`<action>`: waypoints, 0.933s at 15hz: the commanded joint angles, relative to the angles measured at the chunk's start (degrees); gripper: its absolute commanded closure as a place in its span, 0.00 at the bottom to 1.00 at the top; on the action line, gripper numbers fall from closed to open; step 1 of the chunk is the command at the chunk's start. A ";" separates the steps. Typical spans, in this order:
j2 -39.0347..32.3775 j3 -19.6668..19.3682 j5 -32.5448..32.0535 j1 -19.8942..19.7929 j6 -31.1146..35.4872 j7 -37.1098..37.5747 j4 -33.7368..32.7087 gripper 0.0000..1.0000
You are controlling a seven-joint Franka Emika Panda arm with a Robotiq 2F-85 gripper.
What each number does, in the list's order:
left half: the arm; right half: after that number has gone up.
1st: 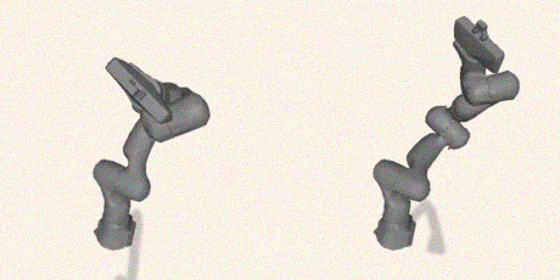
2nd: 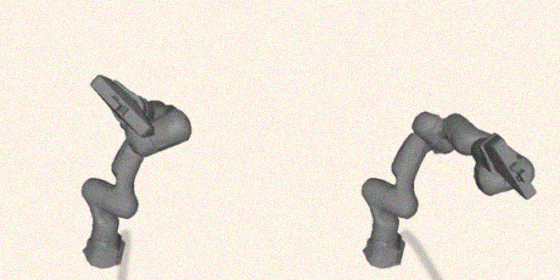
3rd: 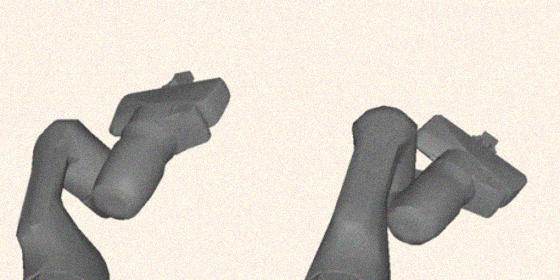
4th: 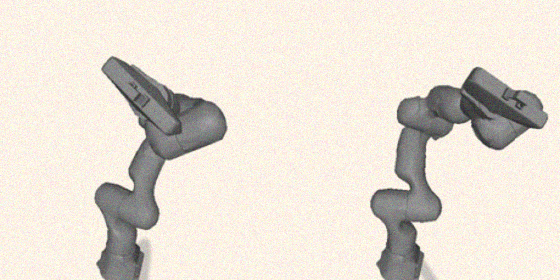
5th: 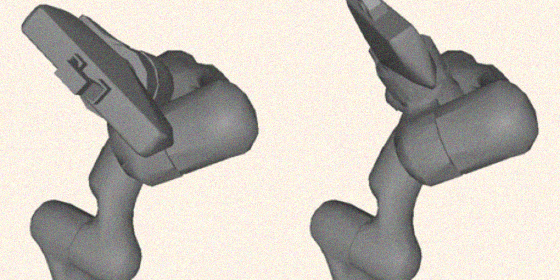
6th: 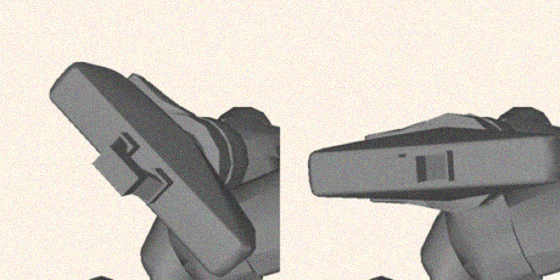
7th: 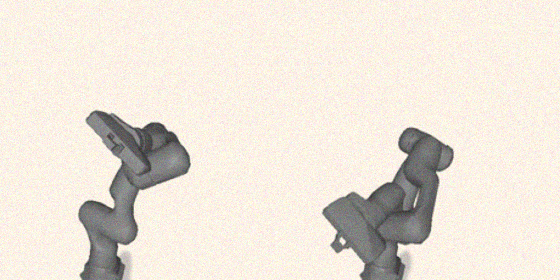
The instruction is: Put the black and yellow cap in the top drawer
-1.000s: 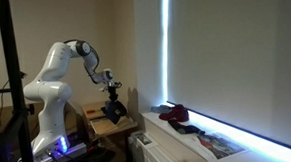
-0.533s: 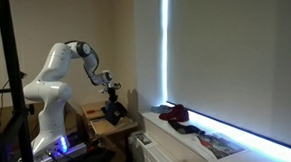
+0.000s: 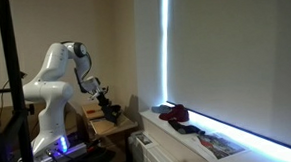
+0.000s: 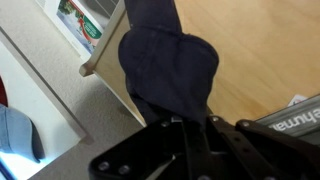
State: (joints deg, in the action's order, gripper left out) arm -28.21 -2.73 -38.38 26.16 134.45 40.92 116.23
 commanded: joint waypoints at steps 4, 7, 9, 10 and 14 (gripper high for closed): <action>0.49 4.46 -7.98 0.64 0.47 4.25 8.25 0.99; -1.14 5.88 -8.00 0.98 0.25 5.95 8.72 0.99; -2.51 6.53 -7.85 1.41 1.07 8.53 8.23 0.99; -3.00 6.47 -8.71 1.94 2.16 11.00 7.95 0.99; -5.07 4.29 -14.67 2.16 4.44 17.06 3.04 0.99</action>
State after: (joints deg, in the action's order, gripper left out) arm -31.75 3.26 -47.80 28.06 136.76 53.40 121.93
